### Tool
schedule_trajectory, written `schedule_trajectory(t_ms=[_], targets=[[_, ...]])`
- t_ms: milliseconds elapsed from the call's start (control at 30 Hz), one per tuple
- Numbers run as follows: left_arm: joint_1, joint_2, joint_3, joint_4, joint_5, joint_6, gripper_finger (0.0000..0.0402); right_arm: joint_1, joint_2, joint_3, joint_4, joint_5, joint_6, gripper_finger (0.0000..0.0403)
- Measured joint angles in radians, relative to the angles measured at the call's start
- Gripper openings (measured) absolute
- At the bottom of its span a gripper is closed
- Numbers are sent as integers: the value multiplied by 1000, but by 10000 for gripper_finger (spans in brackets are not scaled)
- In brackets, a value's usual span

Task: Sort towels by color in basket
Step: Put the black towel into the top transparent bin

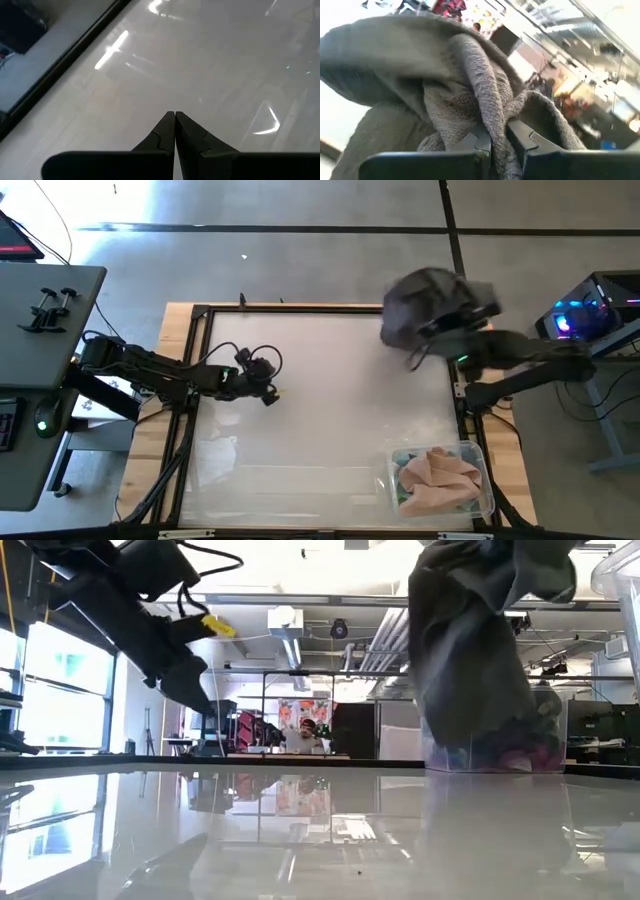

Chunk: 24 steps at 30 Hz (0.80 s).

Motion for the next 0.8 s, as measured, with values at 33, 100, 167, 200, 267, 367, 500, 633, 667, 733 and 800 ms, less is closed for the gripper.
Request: schedule_trajectory(t_ms=[33, 100, 167, 200, 267, 367, 500, 633, 667, 733, 800], targets=[[0, 0, 0, 17, 0, 13, 0, -14, -35, 6, 34, -3, -50, 15], [3, 0, 0, 49, 0, 42, 0, -40, -100, 20, 114, -7, -126, 18], [3, 0, 0, 85, 0, 70, 0, -61, -154, 35, 173, -1, -204, 19], [3, 0, 0, 100, 0, 81, 0, -71, -175, 43, 201, -1, -235, 18], [3, 0, 0, 128, 1, 100, 0, -96, -211, 61, 244, -2, -278, 15], [3, 0, 0, 154, 1, 122, 0, -143, -240, 100, 259, -3, -291, 14], [3, 0, 0, 176, 5, 131, 0, -227, -249, 150, 272, -51, -282, 16], [3, 0, 0, 198, 5, 150, 0, -311, -236, 169, 440, -329, -338, 16], [3, 0, 0, 202, 5, 152, 0, -331, -227, 169, 506, -412, -376, 16], [3, 0, 0, 212, 6, 159, 0, -366, -203, 169, 639, -551, -451, 16], [3, 0, 0, 210, 6, 159, 0, -400, -171, 169, 753, -642, -525, 17]])
